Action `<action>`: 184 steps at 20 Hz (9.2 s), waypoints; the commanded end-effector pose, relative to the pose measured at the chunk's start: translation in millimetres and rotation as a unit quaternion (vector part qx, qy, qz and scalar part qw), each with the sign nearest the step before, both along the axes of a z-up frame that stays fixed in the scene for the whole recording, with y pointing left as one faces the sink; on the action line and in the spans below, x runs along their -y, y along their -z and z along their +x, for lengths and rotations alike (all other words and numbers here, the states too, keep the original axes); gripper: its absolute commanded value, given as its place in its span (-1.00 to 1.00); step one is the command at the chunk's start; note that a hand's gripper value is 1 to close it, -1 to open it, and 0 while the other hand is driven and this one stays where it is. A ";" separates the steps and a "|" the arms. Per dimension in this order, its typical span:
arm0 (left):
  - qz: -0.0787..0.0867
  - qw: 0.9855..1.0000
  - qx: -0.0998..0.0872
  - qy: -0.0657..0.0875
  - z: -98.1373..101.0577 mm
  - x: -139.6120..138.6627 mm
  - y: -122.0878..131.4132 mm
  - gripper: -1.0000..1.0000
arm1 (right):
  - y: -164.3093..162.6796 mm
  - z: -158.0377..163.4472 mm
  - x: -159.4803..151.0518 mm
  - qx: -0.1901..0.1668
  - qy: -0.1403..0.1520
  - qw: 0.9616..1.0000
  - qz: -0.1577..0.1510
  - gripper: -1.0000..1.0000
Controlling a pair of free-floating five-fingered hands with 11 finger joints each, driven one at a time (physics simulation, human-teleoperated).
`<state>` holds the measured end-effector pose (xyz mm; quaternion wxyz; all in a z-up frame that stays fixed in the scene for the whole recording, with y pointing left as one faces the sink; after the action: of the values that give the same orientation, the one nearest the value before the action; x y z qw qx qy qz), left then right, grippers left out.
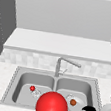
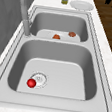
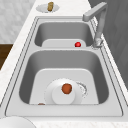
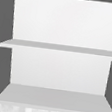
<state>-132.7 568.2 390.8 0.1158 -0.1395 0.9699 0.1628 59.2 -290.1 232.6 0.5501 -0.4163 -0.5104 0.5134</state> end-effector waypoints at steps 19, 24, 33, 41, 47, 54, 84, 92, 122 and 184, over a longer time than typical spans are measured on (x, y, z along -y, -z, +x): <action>0.081 0.996 -0.029 0.002 78.8 1.4 64.7 -1.00 | 0.0 0.0 0.0 0.000 0.000 1.000 0.000 0.00; 0.089 0.995 -0.037 0.003 84.4 2.3 65.3 -1.00 | 0.0 0.0 0.0 0.000 0.000 1.000 0.000 0.00; 0.061 0.996 -0.061 0.018 95.8 5.2 77.4 -1.00 | 0.0 0.0 0.0 0.000 0.000 1.000 0.000 0.00; 0.110 0.991 -0.070 0.011 106.3 -2.9 88.3 -1.00 | 0.0 0.0 0.0 0.000 0.000 1.000 0.000 0.00; 0.121 0.990 -0.076 0.004 124.2 -10.5 91.1 -1.00 | 0.0 0.0 0.0 0.000 0.000 1.000 0.000 0.00; 0.142 0.987 -0.079 0.004 144.0 -17.9 91.9 -1.00 | 0.0 0.0 0.0 0.000 0.000 1.000 0.000 0.00; 0.217 0.974 -0.066 -0.001 257.2 -26.2 103.7 -1.00 | 0.0 0.0 0.0 0.000 0.000 1.000 0.000 0.00; 0.226 0.971 -0.073 0.000 257.5 -24.0 107.2 -1.00 | 0.0 0.0 0.0 0.000 0.000 1.000 0.000 0.00; 0.255 0.963 -0.086 0.000 217.3 -11.7 127.8 -1.00 | 0.0 0.0 0.0 0.000 0.000 1.000 0.000 0.00; 0.384 0.910 -0.152 0.025 207.3 -19.8 135.5 -1.00 | 0.0 0.0 0.0 0.000 0.000 1.000 0.000 0.00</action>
<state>74.5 588.2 255.2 0.0408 -0.0519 0.8711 0.4867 59.2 -290.1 232.6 0.5501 -0.4163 -0.5104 0.5134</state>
